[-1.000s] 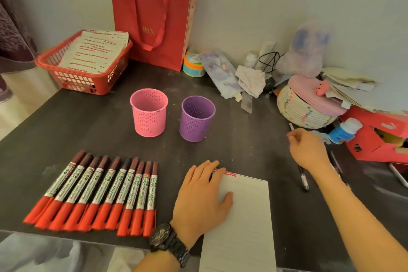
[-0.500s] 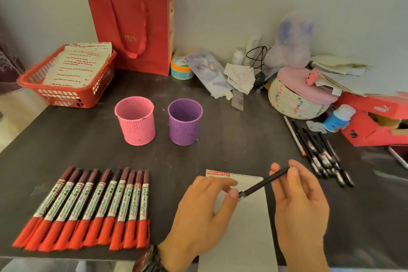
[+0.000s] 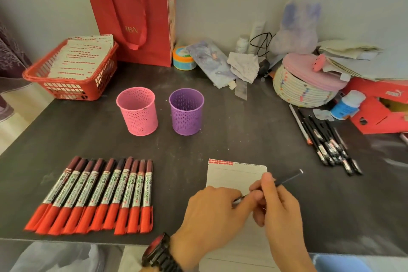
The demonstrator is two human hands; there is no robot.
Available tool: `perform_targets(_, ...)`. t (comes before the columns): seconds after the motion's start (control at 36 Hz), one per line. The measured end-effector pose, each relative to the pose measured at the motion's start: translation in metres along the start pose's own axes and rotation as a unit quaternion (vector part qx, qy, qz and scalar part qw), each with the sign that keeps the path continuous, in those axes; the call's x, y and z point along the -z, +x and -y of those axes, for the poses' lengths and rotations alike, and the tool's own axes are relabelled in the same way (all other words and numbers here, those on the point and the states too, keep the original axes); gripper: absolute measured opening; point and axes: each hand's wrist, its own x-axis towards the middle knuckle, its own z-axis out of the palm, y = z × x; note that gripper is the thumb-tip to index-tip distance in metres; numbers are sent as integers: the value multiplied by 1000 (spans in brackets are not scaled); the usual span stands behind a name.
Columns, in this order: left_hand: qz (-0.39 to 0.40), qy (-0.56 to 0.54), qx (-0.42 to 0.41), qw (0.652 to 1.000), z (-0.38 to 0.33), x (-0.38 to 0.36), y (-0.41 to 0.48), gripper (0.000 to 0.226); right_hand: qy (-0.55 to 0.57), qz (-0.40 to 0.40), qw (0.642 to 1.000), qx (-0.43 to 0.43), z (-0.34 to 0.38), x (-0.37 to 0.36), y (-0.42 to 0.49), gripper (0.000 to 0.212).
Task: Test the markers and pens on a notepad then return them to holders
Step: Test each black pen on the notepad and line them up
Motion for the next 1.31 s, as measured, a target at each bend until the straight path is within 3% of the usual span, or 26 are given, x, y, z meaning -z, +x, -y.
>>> perform_targets(0.11, -23, -17, 36, 999, 6, 5, -1, 63, 38, -71, 997, 23, 11, 27, 28, 43)
perform_targets(0.25, -52, -13, 49, 997, 28, 7, 12, 51, 120, 0, 993, 6, 24, 43, 58, 38)
perform_targets(0.47, -73, 47, -1, 996, 48, -15, 40, 35, 1, 59, 998, 23, 11, -2, 88, 28)
perform_targets(0.64, -99, 45, 3, 994, 54, -21, 40, 38, -131, -8, 987, 92, -7, -17, 103, 42)
perform_targets(0.92, -129, 44, 1, 991, 53, -20, 52, 42, -160, -77, 977, 114, -27, -18, 107, 34)
perform_targets(1.08, -127, 30, -1, 991, 54, -19, 52, 54, -173, -68, 977, 106, -26, -20, 108, 31)
perform_targets(1.31, -131, 37, -1, 991, 55, -21, 53, 50, -175, -60, 976, 116, -27, -21, 108, 26)
